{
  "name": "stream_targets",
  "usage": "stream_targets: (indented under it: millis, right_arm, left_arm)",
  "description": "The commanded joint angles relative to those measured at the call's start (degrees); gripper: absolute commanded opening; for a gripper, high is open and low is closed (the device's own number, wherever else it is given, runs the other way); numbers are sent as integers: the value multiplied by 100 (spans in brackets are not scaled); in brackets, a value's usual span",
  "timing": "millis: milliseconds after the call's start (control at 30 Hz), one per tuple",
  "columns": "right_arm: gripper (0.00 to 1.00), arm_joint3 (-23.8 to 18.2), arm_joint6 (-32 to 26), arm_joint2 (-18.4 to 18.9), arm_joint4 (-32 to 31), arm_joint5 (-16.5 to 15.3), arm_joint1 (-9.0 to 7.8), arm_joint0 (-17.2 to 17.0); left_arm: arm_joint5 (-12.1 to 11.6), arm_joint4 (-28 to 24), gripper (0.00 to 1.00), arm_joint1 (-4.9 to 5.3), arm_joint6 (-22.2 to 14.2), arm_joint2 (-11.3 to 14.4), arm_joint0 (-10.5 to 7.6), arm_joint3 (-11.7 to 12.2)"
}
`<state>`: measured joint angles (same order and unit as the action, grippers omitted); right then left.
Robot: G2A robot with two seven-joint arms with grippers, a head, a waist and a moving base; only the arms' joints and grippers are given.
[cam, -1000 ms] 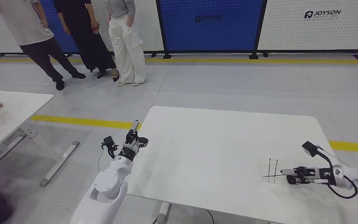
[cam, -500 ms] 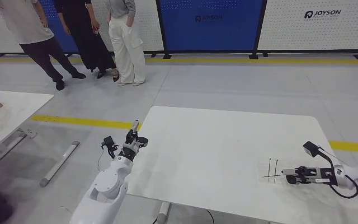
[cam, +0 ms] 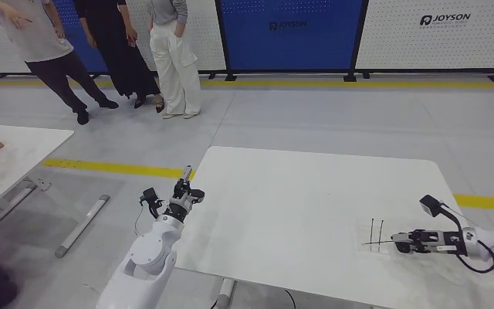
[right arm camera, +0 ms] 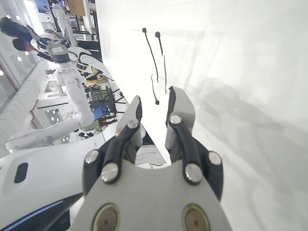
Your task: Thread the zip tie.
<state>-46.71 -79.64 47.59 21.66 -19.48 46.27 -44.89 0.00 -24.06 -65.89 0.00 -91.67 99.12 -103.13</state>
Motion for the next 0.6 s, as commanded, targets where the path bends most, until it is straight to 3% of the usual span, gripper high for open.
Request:
stream_targets:
  millis: [0, 267, 300, 333, 567]
  right_arm:
    - [26, 22, 0, -32, 10, 0, 8, 20]
    - [15, 88, 0, -115, 44, 0, 23, 77]
    - [12, 98, 0, -124, 48, 0, 25, 83]
    - [0, 114, 0, -134, 54, 0, 28, 93]
    - [0, 123, 0, -122, 108, 0, 6, 109]
  left_arm:
    - [0, 0, 100, 0, 0, 0, 0, 0]
    - [0, 0, 100, 0, 0, 0, 0, 0]
    - [0, 0, 100, 0, 0, 0, 0, 0]
    - [0, 0, 100, 0, 0, 0, 0, 0]
    - [0, 0, 100, 0, 0, 0, 0, 0]
